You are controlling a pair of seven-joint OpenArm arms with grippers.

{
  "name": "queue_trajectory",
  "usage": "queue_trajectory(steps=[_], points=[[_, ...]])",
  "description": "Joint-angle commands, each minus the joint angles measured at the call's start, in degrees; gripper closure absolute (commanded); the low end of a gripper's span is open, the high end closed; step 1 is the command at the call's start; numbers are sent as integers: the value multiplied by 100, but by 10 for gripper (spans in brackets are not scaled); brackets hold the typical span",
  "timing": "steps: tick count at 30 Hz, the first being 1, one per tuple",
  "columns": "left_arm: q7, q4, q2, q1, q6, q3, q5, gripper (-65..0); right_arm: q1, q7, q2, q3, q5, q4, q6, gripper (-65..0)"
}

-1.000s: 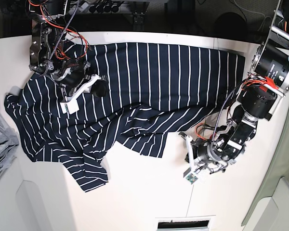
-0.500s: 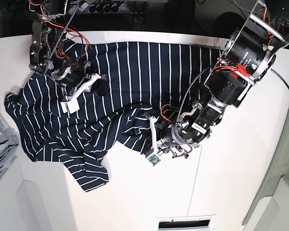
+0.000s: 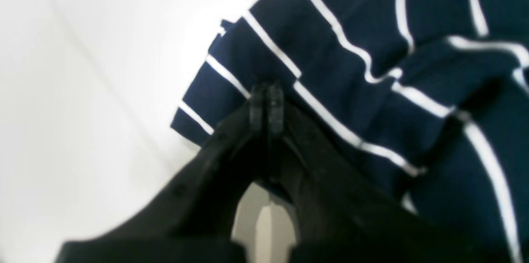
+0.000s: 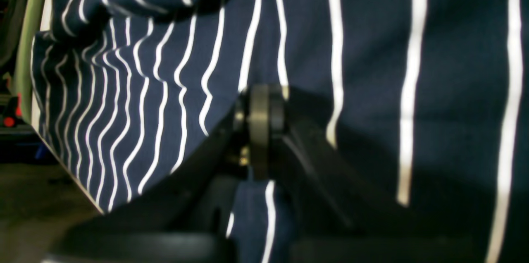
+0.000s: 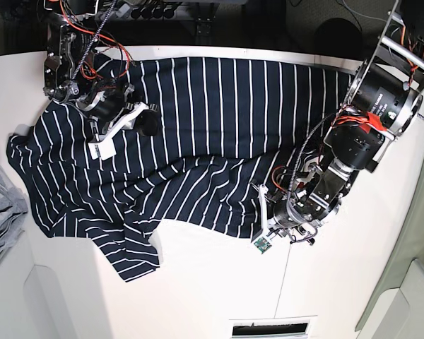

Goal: Layout the t-shirt on the table in an organized manner, then fold the t-shirt properly

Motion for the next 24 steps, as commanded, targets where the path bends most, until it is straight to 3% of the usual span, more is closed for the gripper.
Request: queue_trajectory(steps=[1,4,7,14,24], points=[[-11,44,-105,-170,26,-15,94,0,-85,-330,33,4,-343,-2,-87,0],[-68,44,-330,-205,50,-15,258,0,-120,-330,33,4,-339,-2,-90,0],[-66,44,-581,-284,492,-15,424,0,-136,-332,35,4,-341,-2,-90,0],[-192,44,-844,-686,470,-13,490,0,-138,-334,33,4,-341,-2,-90,0],[588,271,-807,-962,-651,59,-612,0,-138,-332,48,4,-330,-2,-90,0]])
